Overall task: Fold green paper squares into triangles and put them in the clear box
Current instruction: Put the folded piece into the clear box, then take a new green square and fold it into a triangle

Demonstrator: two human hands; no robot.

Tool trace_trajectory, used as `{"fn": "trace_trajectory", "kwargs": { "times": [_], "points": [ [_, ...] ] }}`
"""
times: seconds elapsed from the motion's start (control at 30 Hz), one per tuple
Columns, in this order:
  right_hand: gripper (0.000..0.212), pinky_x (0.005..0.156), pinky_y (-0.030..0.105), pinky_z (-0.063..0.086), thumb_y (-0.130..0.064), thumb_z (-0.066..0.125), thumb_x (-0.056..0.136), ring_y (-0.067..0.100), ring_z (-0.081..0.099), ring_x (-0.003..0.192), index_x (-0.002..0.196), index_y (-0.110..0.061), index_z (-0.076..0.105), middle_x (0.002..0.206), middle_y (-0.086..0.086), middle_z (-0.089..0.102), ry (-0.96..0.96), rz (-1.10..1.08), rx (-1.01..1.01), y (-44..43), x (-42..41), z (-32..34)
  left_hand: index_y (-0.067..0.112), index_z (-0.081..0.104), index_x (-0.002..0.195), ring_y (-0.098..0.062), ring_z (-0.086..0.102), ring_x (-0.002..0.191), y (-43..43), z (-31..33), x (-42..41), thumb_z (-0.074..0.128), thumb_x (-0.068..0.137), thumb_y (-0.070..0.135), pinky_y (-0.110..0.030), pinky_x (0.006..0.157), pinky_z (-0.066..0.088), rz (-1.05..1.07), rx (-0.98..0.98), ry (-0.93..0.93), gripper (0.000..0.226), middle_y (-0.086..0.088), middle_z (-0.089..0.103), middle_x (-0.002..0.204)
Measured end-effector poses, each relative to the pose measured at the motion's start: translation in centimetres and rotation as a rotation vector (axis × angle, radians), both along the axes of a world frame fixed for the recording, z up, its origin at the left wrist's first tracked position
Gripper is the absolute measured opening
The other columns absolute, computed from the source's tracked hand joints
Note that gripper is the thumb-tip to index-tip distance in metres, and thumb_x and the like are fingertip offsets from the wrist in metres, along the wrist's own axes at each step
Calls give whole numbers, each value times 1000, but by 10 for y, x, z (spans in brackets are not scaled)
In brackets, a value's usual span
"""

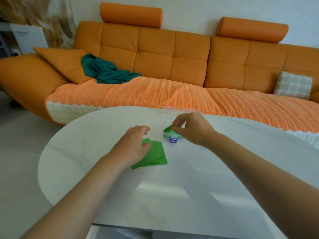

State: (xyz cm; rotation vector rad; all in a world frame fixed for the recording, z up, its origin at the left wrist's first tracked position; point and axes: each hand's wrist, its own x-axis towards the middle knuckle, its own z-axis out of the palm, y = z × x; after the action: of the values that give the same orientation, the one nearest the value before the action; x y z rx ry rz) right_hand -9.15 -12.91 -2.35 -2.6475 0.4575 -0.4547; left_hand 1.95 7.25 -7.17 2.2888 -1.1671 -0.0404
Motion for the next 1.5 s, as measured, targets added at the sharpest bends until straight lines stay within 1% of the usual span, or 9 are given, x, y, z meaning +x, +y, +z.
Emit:
{"fn": "trace_trajectory", "kwargs": {
  "times": [0.13, 0.27, 0.33, 0.6, 0.7, 0.83, 1.1, 1.27, 1.5],
  "points": [
    [19, 78, 20, 47, -29, 71, 87, -7, 57, 76, 105, -27, 73, 101, -14, 70, 105, 203, -36, 45, -6, -10, 28, 51, 136, -10, 32, 133, 23, -2, 4, 65, 88, 46, -30, 107, 34, -23, 121, -27, 53, 13, 44, 135],
    [53, 108, 30, 37, -41, 69, 87, 14, 48, 127, 136, -29, 56, 141, -5, 54, 275, 281, -151, 69, -4, -33, 28, 45, 145, -8, 18, 137, 40, -3, 3, 70, 77, 60, -32, 114, 28, -105, 289, -6, 80, 14, 34, 145],
    [59, 111, 33, 34, -44, 68, 87, 16, 44, 133, 142, -31, 50, 146, -5, 50, 313, 286, -148, 72, -3, -42, 30, 45, 145, -7, 17, 139, 46, -4, 2, 67, 78, 63, -33, 115, 27, -107, 305, 9, 77, 16, 33, 148],
    [29, 87, 40, 46, -36, 51, 97, 21, 64, 97, 114, -22, 71, 108, -1, 73, 157, 370, -320, 76, -6, -50, 33, 56, 136, -11, 42, 131, 50, -1, 8, 58, 89, 56, -32, 110, 34, -87, 315, -96, 53, 12, 51, 142],
    [48, 76, 37, 43, -40, 27, 98, 22, 63, 76, 97, -20, 71, 83, -1, 71, 95, 377, -428, 77, -4, -56, 36, 57, 134, -11, 47, 126, 52, 1, 10, 55, 78, 72, -33, 107, 39, -68, 298, -4, 66, 12, 54, 137],
    [42, 62, 33, 38, -35, 33, 97, 23, 56, 61, 85, -19, 71, 68, -2, 63, -22, 410, -497, 77, -5, -60, 39, 53, 136, -9, 50, 117, 54, 9, 5, 69, 67, 70, -29, 100, 43, -111, 314, 75, 78, 13, 54, 130],
    [11, 87, 32, 44, -33, 68, 83, 7, 65, 85, 85, -29, 78, 92, -15, 75, -39, 288, -205, 73, -18, -59, 38, 62, 128, -5, 51, 120, 53, 12, -1, 75, 78, 49, -26, 104, 42, -140, 287, 109, 53, 17, 57, 131],
    [6, 83, 28, 51, -37, 76, 80, 2, 63, 85, 84, -34, 78, 89, -17, 73, -14, 138, 108, 66, -27, -55, 39, 68, 119, -1, 55, 109, 48, 14, -7, 75, 78, 50, -23, 96, 45, -161, 240, 135, 43, 22, 60, 118],
    [6, 78, 36, 53, -39, 72, 81, 4, 60, 82, 80, -33, 73, 85, -16, 68, -3, 152, 73, 48, -53, -51, 35, 77, 100, -7, 62, 88, 23, 5, -30, 72, 86, 31, -35, 83, 53, -121, 100, 15, 15, 16, 71, 95]
  ]
}}
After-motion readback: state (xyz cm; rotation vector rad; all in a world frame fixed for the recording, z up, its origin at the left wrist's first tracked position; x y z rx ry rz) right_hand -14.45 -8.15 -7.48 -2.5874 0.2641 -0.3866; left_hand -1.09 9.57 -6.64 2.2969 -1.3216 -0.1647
